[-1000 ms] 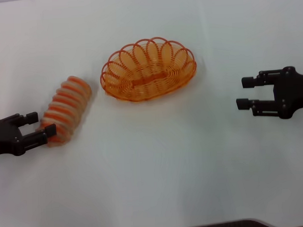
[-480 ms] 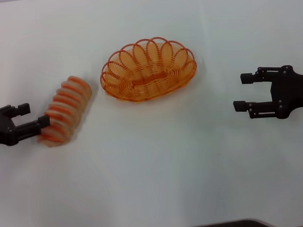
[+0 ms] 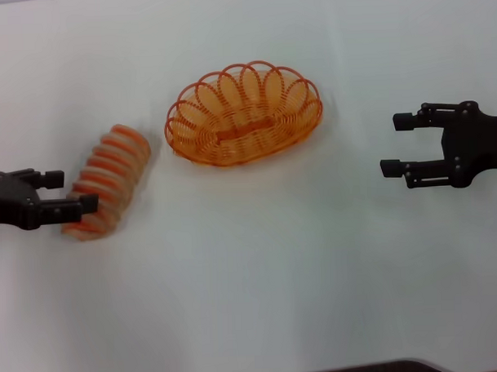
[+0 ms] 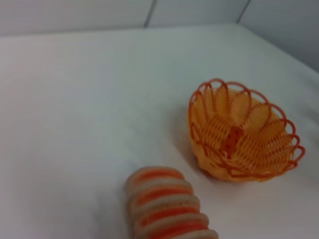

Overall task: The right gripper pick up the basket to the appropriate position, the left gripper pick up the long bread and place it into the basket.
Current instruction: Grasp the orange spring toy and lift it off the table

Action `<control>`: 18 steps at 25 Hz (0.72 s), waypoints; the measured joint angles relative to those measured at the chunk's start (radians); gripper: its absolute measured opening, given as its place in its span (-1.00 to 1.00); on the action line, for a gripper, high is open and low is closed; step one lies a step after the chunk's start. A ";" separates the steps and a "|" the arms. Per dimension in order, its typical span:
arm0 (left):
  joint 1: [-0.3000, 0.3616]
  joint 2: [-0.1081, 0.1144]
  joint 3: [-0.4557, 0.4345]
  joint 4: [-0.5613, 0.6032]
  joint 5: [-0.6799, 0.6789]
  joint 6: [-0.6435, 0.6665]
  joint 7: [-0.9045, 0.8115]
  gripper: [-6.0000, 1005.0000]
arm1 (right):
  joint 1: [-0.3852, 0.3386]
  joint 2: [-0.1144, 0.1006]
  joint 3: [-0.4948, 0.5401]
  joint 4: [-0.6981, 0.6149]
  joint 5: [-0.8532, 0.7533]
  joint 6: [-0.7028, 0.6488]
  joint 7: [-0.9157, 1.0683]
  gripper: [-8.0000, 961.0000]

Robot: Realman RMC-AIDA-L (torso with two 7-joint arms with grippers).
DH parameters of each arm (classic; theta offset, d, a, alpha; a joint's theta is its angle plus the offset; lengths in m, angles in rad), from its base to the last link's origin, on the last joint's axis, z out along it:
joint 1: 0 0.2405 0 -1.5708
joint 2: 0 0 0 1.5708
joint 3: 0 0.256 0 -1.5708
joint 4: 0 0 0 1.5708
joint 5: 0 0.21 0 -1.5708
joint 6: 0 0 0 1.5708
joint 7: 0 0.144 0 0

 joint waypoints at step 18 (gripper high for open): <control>-0.258 -0.082 0.103 0.209 0.464 0.069 -0.376 0.73 | 0.014 0.001 -0.013 0.000 -0.002 0.019 0.035 0.72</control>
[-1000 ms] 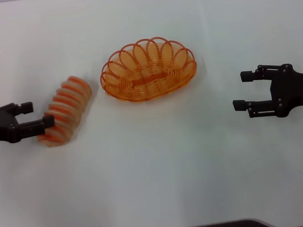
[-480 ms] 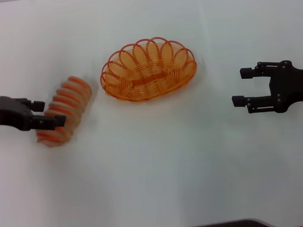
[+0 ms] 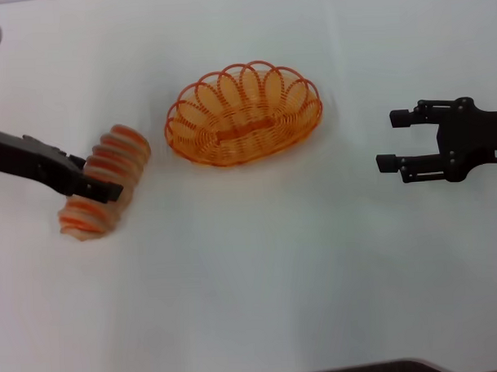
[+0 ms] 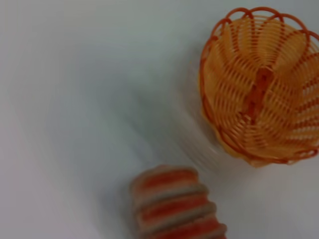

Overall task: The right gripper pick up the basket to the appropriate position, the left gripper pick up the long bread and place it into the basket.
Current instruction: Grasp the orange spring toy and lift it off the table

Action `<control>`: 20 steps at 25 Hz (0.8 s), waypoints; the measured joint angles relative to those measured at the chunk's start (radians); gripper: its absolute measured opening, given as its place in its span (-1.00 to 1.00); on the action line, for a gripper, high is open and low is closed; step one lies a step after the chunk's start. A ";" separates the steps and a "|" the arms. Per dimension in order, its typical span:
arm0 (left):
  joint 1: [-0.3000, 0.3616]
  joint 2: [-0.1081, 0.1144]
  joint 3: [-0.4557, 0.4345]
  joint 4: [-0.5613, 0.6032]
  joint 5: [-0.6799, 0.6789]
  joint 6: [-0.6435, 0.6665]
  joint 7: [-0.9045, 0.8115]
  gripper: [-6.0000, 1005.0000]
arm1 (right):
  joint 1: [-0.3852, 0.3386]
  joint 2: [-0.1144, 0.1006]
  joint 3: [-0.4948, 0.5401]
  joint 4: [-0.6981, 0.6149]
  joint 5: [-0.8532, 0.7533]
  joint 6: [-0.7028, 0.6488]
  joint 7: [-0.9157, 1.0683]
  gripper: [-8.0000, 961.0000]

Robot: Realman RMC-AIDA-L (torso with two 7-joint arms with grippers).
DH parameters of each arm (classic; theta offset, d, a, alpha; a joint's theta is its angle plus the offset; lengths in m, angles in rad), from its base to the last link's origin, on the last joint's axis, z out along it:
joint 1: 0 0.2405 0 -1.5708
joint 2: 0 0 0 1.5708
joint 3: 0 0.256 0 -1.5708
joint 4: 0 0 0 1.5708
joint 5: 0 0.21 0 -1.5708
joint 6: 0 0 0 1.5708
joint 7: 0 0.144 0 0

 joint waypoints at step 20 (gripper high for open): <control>-0.036 -0.029 0.156 0.065 0.132 -0.031 -0.184 0.72 | 0.020 0.001 -0.007 0.000 0.000 0.003 0.025 0.72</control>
